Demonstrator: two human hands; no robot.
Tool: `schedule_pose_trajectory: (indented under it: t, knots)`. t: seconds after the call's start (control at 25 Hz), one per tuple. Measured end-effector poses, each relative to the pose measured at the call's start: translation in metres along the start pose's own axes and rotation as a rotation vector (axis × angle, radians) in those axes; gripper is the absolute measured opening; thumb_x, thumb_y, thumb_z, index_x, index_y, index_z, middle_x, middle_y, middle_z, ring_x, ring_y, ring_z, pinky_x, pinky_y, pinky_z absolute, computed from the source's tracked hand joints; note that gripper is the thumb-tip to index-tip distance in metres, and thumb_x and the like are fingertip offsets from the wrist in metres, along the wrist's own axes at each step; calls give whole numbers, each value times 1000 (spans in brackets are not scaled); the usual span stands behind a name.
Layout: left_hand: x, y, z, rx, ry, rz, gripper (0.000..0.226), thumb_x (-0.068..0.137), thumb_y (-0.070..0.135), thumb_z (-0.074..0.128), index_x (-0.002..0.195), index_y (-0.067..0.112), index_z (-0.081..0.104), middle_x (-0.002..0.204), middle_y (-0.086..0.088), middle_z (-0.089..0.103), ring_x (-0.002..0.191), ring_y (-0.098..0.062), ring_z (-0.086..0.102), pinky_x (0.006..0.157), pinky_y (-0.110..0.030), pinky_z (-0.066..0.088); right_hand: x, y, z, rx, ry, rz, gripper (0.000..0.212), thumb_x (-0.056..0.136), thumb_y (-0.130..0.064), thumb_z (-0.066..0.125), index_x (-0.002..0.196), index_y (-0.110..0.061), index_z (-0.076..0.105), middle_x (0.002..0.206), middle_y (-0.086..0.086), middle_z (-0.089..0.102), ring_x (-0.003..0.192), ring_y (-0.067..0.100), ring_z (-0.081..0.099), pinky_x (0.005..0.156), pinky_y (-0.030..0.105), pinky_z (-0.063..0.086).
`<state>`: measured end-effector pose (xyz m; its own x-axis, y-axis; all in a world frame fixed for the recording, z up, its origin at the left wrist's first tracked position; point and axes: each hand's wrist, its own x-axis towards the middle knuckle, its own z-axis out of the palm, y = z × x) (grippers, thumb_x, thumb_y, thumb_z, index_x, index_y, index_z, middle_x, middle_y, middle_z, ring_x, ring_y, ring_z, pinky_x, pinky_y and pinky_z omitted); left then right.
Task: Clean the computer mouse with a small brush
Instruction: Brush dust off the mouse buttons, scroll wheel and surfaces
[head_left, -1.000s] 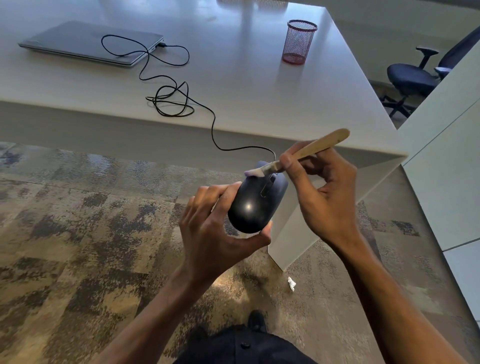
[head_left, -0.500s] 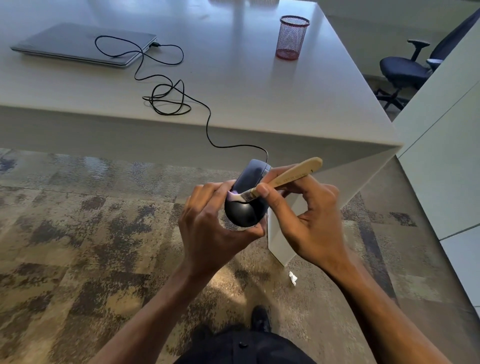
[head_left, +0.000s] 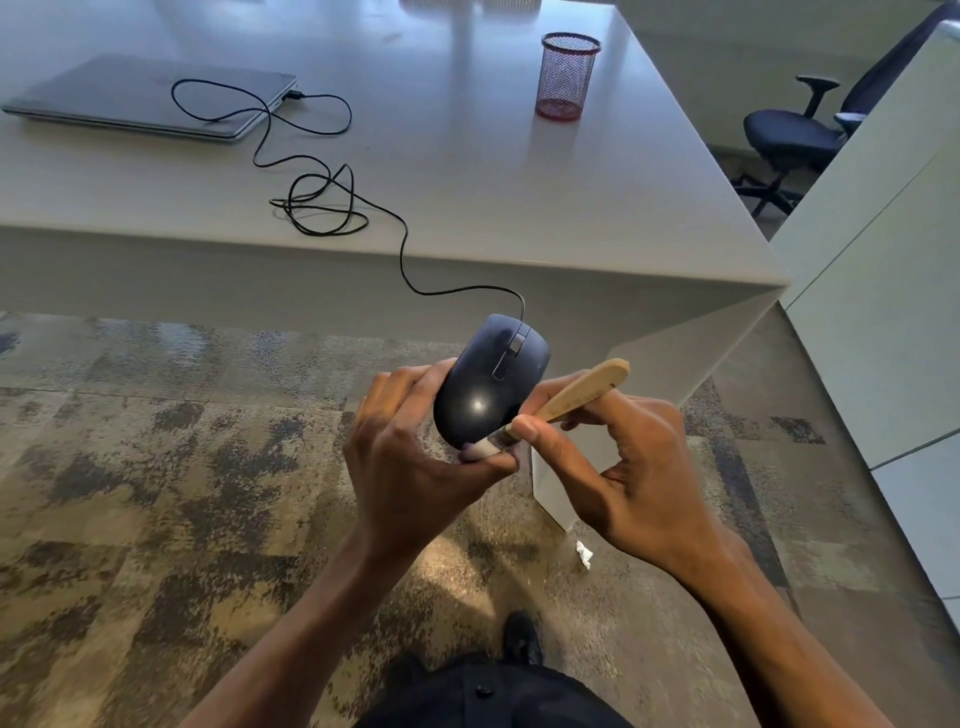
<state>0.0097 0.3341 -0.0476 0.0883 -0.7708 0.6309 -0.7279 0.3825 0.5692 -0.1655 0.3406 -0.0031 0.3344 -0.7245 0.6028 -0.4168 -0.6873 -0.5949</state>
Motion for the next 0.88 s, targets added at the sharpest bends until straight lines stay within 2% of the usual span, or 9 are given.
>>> schedule_pose_trajectory:
  t: [0.2,0.32,0.36,0.44,0.52,0.64,0.76,0.88]
  knots:
    - [2,6,-3,-31,24,-12,59,62,40,72,108,3,67,98,-7,67,87,-23,61,67,-36,52,2,1,-12,53,117,9,9,90,-16,64,98,-13,65,92,-20,63,79,-5,65,71,7,49]
    - [1,8,-4,-41,42,-16,62,66,47,73,108,3,67,100,-7,67,88,-21,61,71,-31,51,7,8,-17,79,232,95,9,91,-20,62,98,-25,61,89,-31,65,82,-11,65,71,6,49]
    - [0,9,-4,-45,42,-12,63,66,48,74,109,2,67,100,-7,67,89,-21,61,73,-28,50,8,13,-18,110,283,150,9,92,-20,64,99,-26,61,89,-31,67,81,-10,66,71,6,50]
    - [-2,10,-3,-57,36,-1,64,65,48,74,109,1,66,100,-8,67,90,-20,61,75,-26,49,10,26,-21,155,373,256,7,93,-17,65,100,-16,63,84,-23,70,79,-7,68,71,8,50]
    - [-3,10,-3,-63,32,3,65,65,47,74,109,0,66,101,-9,67,91,-21,60,76,-24,49,15,37,-23,112,438,315,9,95,-14,63,103,-10,64,86,-16,70,79,-4,69,70,10,51]
    - [-3,10,-3,-71,29,-2,65,65,46,75,109,0,66,101,-9,67,91,-22,61,76,-28,50,19,41,-28,128,510,318,7,97,-15,62,103,-16,64,83,-17,71,82,0,71,70,18,56]
    - [-3,10,-3,-72,36,1,65,65,45,76,110,-1,66,102,-9,67,91,-22,61,77,-25,49,15,32,-29,287,431,257,8,96,-17,62,100,-23,64,76,-18,71,74,1,69,66,19,56]
    - [-4,11,-3,-75,53,15,65,66,44,76,111,-2,66,103,-6,66,92,-20,60,79,-22,47,10,25,-24,303,298,231,6,94,-18,62,99,-20,65,77,-19,71,73,0,68,69,16,54]
